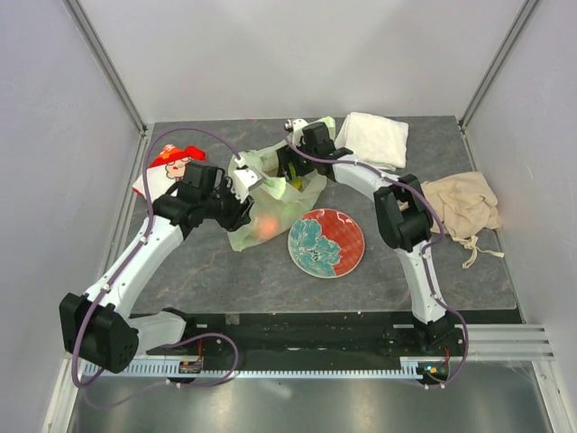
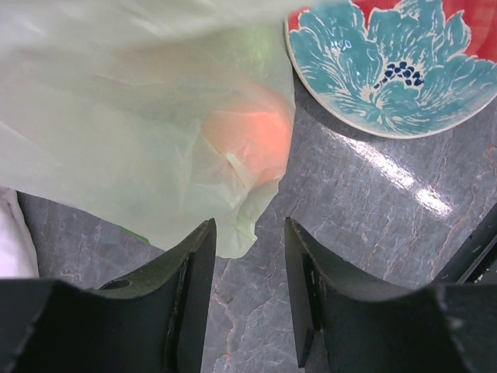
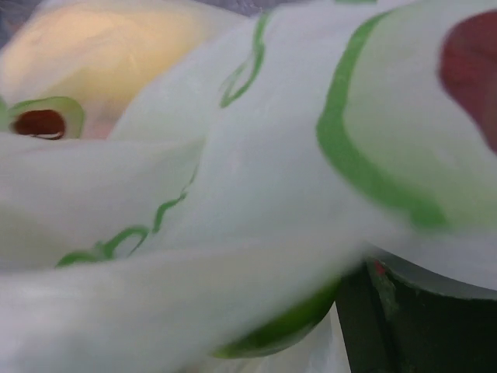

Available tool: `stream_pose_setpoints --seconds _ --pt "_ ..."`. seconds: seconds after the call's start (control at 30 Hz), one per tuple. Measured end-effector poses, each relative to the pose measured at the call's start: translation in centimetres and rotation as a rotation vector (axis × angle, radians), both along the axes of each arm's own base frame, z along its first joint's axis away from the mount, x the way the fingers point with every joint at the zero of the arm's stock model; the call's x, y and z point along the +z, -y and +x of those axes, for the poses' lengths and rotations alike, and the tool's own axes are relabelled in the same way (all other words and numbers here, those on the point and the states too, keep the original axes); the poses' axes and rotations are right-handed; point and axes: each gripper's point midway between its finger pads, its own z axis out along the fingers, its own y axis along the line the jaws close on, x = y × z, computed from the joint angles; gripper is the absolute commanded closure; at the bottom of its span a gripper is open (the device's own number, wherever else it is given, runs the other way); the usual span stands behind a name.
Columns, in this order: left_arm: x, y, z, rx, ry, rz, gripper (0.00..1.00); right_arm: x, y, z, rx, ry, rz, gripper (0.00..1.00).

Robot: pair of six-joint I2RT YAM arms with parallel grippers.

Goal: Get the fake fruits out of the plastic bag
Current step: Take out the fake fruit from the plastic bag, then place the fake fruit on the plate.

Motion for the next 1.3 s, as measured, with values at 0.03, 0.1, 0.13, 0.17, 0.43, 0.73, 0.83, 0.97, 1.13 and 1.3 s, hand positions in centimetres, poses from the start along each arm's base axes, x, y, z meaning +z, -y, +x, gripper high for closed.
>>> stream_pose_setpoints --seconds 0.03,0.1,0.13,0.17,0.43,0.73,0.83,0.97,1.13,1.3 --pt "0.1 -0.1 0.1 0.005 0.002 -0.003 0.52 1.1 0.2 -0.4 0.005 0.004 0.007 0.42" --pt "0.2 -0.2 0.5 0.014 0.012 -0.008 0.52 3.8 0.8 -1.1 0.011 0.022 0.021 0.42" --pt "0.3 -0.2 0.7 0.018 0.016 -0.013 0.52 5.8 1.1 -1.5 0.016 0.042 0.035 0.42" --pt "0.4 -0.1 0.8 0.021 0.02 -0.019 0.52 7.9 1.4 -1.9 0.023 0.065 0.051 0.41" --pt "0.9 -0.5 3.1 0.107 0.024 -0.099 0.5 20.0 3.8 -5.4 0.095 0.18 0.165 0.41" --pt "3.1 -0.7 4.6 0.148 0.071 -0.15 0.49 10.9 10.8 -14.8 0.143 -0.076 0.004 0.41" --pt "3.5 -0.8 5.0 0.157 0.084 -0.16 0.48 10.1 13.2 -19.7 0.203 -0.089 -0.051 0.4" --pt "3.7 -0.8 5.1 0.16 0.089 -0.167 0.48 10.4 14.1 -22.8 0.289 -0.043 -0.1 0.4" --pt "3.9 -0.5 5.0 0.15 0.084 -0.185 0.48 6.6 14.0 -23.0 0.346 -0.085 -0.151 0.39" --pt "3.9 -0.4 5.0 0.148 0.084 -0.188 0.48 1.9 13.0 -22.4 0.376 -0.171 -0.186 0.36"
